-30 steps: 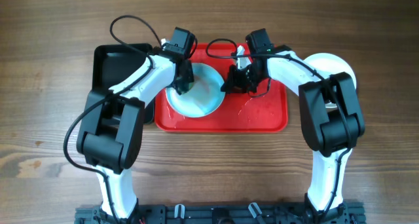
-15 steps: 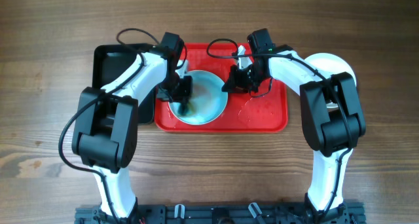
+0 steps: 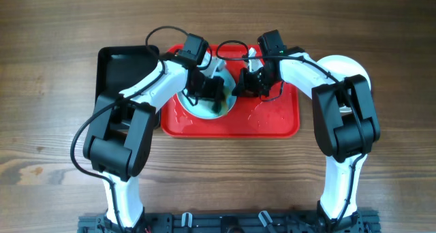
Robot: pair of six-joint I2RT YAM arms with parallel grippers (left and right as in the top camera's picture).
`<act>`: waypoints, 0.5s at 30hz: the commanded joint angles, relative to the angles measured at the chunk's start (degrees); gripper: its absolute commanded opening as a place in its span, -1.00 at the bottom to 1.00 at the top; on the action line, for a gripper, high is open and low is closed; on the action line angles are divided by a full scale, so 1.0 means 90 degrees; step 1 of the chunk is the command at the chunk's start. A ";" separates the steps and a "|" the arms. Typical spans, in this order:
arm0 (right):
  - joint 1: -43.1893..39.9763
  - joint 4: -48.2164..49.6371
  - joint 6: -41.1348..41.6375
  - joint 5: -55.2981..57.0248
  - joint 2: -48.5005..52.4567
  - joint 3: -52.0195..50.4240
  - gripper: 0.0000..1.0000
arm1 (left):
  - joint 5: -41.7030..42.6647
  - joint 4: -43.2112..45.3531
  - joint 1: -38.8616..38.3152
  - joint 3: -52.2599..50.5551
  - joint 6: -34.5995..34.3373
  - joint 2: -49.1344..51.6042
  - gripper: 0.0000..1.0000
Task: Clean dirty plates on tray and stack at the side
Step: 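Continue scrubbing the plate center with the left-held sponge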
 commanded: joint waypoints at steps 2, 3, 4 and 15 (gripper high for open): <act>-0.0036 -0.0036 0.0100 0.0202 0.0260 -0.0066 -0.91 | -0.1722 0.0716 0.0019 -0.0036 -0.1192 0.0117 -0.92; -0.0036 -0.0036 0.0100 0.0202 0.0260 -0.0066 -0.91 | -0.2093 0.0809 0.0019 -0.0036 -0.1316 0.0117 -0.92; -0.0036 -0.0036 0.0100 0.0204 0.0260 -0.0066 -0.91 | -0.2470 0.0865 0.0019 -0.0036 -0.1445 0.0117 -0.92; -0.0036 -0.0032 0.0100 0.0204 0.0260 -0.0066 -0.91 | -0.5600 -0.0653 0.0019 -0.0036 -0.3121 0.0117 -0.92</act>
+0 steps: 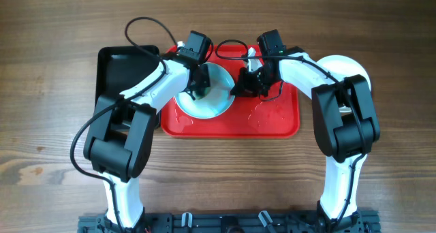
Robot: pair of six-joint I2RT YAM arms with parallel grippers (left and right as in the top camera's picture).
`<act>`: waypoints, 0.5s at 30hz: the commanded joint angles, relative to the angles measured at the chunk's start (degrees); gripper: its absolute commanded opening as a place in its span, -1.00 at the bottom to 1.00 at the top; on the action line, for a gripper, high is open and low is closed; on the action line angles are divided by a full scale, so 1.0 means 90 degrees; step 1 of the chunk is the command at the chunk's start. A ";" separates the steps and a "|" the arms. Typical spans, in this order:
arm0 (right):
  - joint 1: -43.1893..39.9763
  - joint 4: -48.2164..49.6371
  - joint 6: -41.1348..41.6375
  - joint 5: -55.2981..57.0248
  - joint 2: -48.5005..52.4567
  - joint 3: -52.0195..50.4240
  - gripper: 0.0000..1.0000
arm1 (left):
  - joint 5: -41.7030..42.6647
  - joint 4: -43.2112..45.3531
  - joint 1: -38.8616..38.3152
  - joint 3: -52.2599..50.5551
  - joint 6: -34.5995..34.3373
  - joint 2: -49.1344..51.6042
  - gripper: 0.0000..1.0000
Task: Clean dirty plates on tray and stack at the side
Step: 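Continue scrubbing the plate center with the left-held sponge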
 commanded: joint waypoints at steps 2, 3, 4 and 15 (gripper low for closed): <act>-0.0039 -0.0058 0.0002 0.0284 0.0260 -0.0073 -0.91 | -0.1557 -0.0862 0.0083 -0.0148 -0.0818 0.0131 -0.92; -0.0039 -0.0061 0.0002 0.0284 0.0260 -0.0073 -0.91 | -0.1389 -0.1032 0.0078 -0.0148 -0.0816 0.0131 -0.92; -0.0039 -0.0058 0.0000 0.0284 0.0260 -0.0073 -0.91 | -0.1115 -0.1141 0.0075 -0.0148 -0.0763 0.0131 -0.92; -0.0039 -0.0039 -0.0002 0.0282 0.0260 -0.0073 -0.91 | 0.4665 -0.1406 0.0080 -0.0053 0.1608 0.0126 -0.92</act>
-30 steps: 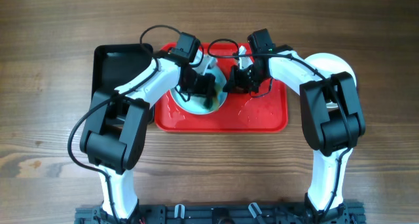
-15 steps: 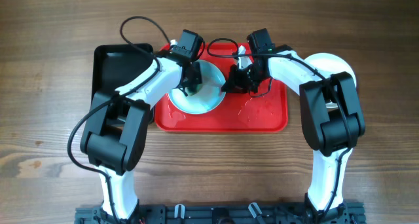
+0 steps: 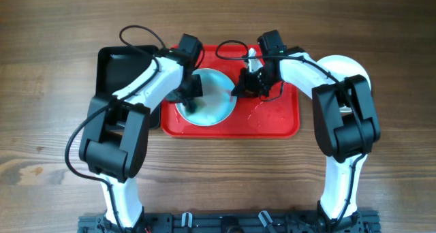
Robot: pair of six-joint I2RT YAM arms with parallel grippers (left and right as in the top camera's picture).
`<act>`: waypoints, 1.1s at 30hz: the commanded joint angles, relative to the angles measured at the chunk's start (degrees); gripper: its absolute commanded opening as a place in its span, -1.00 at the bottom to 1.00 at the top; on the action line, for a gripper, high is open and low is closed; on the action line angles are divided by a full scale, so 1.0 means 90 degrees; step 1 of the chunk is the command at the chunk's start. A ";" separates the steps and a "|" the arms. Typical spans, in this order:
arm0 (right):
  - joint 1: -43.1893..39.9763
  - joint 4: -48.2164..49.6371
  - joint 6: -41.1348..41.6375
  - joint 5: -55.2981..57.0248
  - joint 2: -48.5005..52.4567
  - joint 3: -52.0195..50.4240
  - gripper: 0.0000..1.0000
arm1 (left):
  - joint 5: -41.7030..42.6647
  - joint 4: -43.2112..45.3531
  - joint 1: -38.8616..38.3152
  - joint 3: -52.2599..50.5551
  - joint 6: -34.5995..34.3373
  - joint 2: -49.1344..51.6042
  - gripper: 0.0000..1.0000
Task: Clean dirty plates on tray and stack at the side
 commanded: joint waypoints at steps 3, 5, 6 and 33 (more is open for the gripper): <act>-0.0002 0.0012 0.0085 0.0291 0.0260 -0.0073 -0.91 | 0.3376 -0.0095 -0.0109 0.0209 0.1008 0.0189 -0.92; -0.0005 0.0000 0.0056 0.0296 0.0260 -0.0073 -0.91 | 0.3373 -0.0158 -0.0005 0.0471 0.1008 0.0134 -0.92; -0.0005 -0.0012 0.0061 0.0318 0.0260 -0.0073 -0.92 | 0.3366 -0.0221 0.0063 0.0631 0.1008 0.0092 -0.92; 0.0318 -0.1593 -0.0471 0.5991 -0.3094 -0.0010 -0.91 | 0.2288 -0.0782 0.1649 0.1698 0.0816 -0.0767 -0.92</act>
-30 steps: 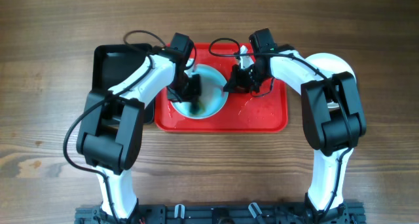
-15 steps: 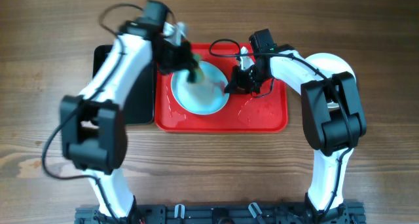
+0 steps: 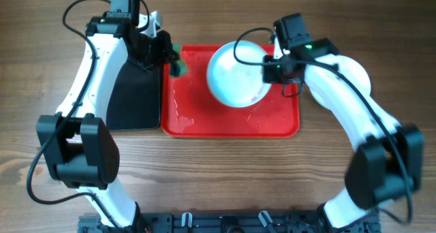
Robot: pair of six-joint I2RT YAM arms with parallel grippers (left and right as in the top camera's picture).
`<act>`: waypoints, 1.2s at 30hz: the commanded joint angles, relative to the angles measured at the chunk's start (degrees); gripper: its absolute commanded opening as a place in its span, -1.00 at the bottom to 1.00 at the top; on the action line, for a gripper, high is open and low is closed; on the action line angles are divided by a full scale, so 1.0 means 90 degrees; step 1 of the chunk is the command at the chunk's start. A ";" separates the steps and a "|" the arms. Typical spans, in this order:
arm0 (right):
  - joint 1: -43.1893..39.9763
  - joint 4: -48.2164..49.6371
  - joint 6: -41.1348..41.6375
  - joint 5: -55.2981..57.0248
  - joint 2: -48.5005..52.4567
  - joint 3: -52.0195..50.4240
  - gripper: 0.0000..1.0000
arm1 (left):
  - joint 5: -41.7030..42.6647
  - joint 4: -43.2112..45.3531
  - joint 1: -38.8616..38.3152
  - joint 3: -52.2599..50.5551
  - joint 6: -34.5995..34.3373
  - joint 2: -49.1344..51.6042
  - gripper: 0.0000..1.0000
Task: Clean dirty plates on tray and stack at the side
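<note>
In the overhead view a pale blue-white plate (image 3: 231, 76) hangs tilted over the right half of the red tray (image 3: 204, 120). My right gripper (image 3: 268, 71) is shut on the plate's right rim. At the tray's back left corner my left gripper (image 3: 165, 54) is shut on a green sponge (image 3: 178, 61), well clear of the plate. The wet tray floor shows below and left of the plate.
A black bin (image 3: 133, 97) stands against the tray's left side, under my left arm. A white plate (image 3: 360, 71) lies on the wooden table right of the tray, mostly hidden by my right arm.
My left gripper has left the plate and now sits at the tray's back left corner with the sponge. My right gripper has shifted right and holds the plate raised and further right.
The plate lay on the left half of the tray with my right gripper at its right rim. My left gripper held the sponge on the plate, at a different spot each moment. Now the sponge is off it and the plate is lifted.
</note>
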 commanded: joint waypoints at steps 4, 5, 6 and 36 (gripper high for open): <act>0.0607 -0.0359 -0.0192 0.3019 -0.0651 0.0000 -0.91 | -0.0352 -0.0002 -0.0214 0.0034 -0.0010 -0.0041 -0.92; 0.0724 -0.0406 -0.0192 0.3325 -0.0661 0.0000 -0.91 | -0.0432 -0.0002 -0.0250 0.0034 -0.0007 -0.0041 -0.92; 0.0857 -0.0452 -0.0192 0.3657 -0.0661 0.0000 -0.91 | -0.0510 -0.0002 -0.0282 0.0034 -0.0007 -0.0041 -0.92; 0.3206 -0.0474 -0.0289 0.9296 -0.0658 -0.0002 -0.91 | -0.0702 -0.0002 -0.0454 0.0034 -0.0010 -0.0041 -0.92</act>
